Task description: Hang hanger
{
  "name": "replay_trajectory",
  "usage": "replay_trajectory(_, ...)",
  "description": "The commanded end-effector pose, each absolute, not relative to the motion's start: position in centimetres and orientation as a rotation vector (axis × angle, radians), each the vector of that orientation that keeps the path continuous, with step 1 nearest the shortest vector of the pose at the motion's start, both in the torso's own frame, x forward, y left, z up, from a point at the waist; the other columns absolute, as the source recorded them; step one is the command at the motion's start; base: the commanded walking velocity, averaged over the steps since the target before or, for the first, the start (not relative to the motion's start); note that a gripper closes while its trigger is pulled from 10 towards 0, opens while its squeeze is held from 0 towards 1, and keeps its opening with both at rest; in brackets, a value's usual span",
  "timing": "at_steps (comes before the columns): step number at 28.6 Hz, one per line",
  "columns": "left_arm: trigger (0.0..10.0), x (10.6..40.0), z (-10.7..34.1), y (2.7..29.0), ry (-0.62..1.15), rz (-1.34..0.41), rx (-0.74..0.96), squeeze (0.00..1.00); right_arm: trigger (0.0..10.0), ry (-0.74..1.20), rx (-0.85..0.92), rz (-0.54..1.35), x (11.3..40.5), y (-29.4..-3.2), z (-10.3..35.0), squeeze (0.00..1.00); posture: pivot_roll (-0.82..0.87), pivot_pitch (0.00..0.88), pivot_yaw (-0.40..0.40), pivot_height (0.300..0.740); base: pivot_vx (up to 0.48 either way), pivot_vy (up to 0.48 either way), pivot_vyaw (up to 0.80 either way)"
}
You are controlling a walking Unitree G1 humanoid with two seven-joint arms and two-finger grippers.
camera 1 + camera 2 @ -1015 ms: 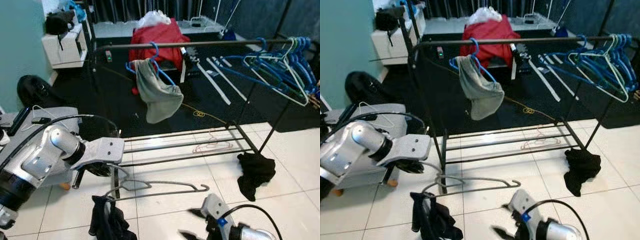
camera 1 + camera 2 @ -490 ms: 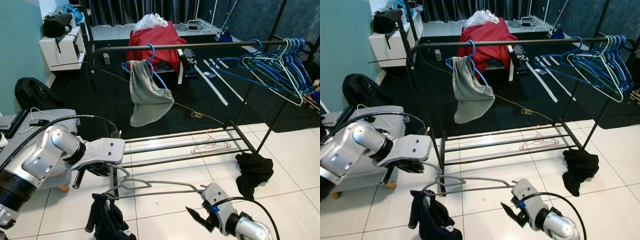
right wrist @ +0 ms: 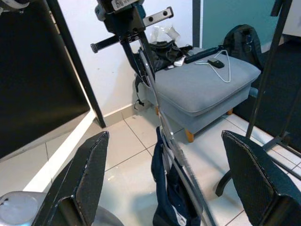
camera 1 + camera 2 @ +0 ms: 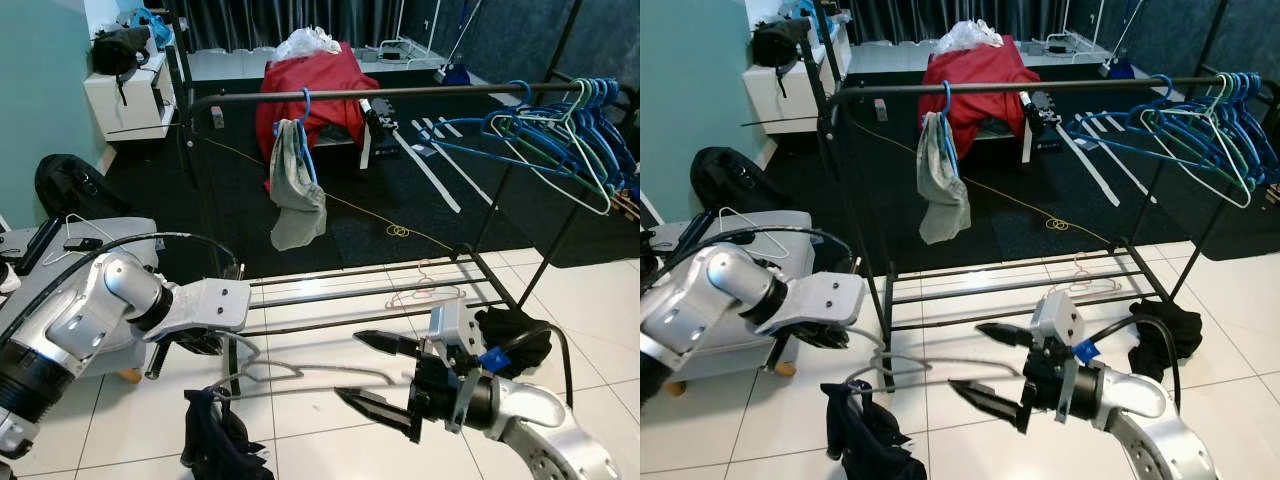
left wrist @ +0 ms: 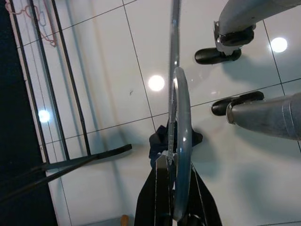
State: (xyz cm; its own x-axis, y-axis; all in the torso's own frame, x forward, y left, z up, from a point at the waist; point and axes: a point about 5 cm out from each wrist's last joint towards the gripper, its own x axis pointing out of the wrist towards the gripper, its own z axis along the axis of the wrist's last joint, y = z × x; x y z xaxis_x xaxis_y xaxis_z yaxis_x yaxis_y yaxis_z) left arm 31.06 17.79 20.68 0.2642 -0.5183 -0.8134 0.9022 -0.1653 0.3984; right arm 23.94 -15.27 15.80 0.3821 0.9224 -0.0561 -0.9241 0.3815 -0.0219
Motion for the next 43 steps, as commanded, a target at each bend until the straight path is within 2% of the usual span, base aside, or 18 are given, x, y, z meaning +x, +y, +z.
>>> replay_trajectory(1,0.0,31.1,20.5,17.6,0.444,-1.333,1.168,0.00,10.0,0.066,-0.075,1.176,24.1,-15.5,15.3,1.00,-0.06,0.096,0.017,0.740,0.000,0.000,0.00)
replay_trajectory(5,0.0,31.1,20.5,17.4,0.438,-1.341,1.176,0.00,10.0,0.083,-0.092,1.179,24.4,-15.7,14.9,1.00,-0.07,0.096,0.020,0.740,0.000,0.000,0.00)
replay_trajectory(6,0.0,31.0,20.5,16.9,0.426,-1.367,1.188,0.00,10.0,0.125,-0.171,1.175,25.2,-16.1,14.2,0.61,-0.07,0.100,0.021,0.740,0.000,0.000,0.00)
replay_trajectory(8,0.0,31.0,20.5,16.9,0.426,-1.367,1.188,0.00,10.0,0.125,-0.171,1.175,25.2,-16.1,14.2,0.61,-0.07,0.100,0.021,0.740,0.000,0.000,0.00)
replay_trajectory(9,0.0,30.7,20.5,16.1,0.410,-1.408,1.201,0.00,10.0,0.132,-0.230,1.135,26.9,-16.3,13.5,0.00,-0.07,0.102,0.017,0.740,0.000,0.000,0.00)
replay_trajectory(14,0.0,30.5,20.4,15.3,0.396,-1.446,1.212,0.00,10.0,0.142,-0.254,1.121,28.0,-16.1,13.3,0.00,-0.07,0.101,0.013,0.740,0.000,0.000,0.00)
replay_trajectory(16,0.0,29.7,20.3,14.0,0.376,-1.514,1.224,0.00,10.0,0.138,-0.252,1.180,29.4,-14.2,13.3,0.00,-0.06,0.085,0.002,0.740,0.000,0.000,0.00)
replay_trajectory(19,0.0,29.5,20.2,13.7,0.372,-1.528,1.227,0.00,10.0,0.141,-0.239,1.230,29.4,-13.3,13.5,0.00,-0.05,0.079,-0.003,0.740,0.000,0.000,0.00)
replay_trajectory(22,0.0,29.3,20.0,13.6,0.375,-1.540,1.237,0.00,10.0,0.155,-0.181,1.356,29.0,-11.6,14.4,0.00,-0.05,0.062,-0.009,0.740,0.000,0.000,0.00)
replay_trajectory(28,0.0,29.3,19.9,13.9,0.390,-1.535,1.252,0.00,10.0,0.112,-0.143,1.452,29.2,-10.2,15.8,0.00,-0.05,0.055,-0.020,0.740,0.000,0.000,0.00)
replay_trajectory(33,0.0,29.3,19.9,13.9,0.393,-1.534,1.251,0.00,10.0,0.118,-0.158,1.473,29.2,-9.9,15.7,0.00,-0.05,0.055,-0.020,0.740,0.000,0.000,0.00)
replay_trajectory(36,0.0,29.2,20.1,13.7,0.388,-1.532,1.245,0.00,10.0,0.183,-0.257,1.454,29.8,-9.5,14.2,0.00,-0.04,0.065,-0.019,0.740,0.000,0.000,0.00)
replay_trajectory(43,0.0,29.2,20.2,13.5,0.380,-1.533,1.247,0.00,10.0,0.225,-0.322,1.415,30.4,-9.0,13.1,0.00,-0.05,0.074,-0.009,0.740,0.000,0.000,0.00)
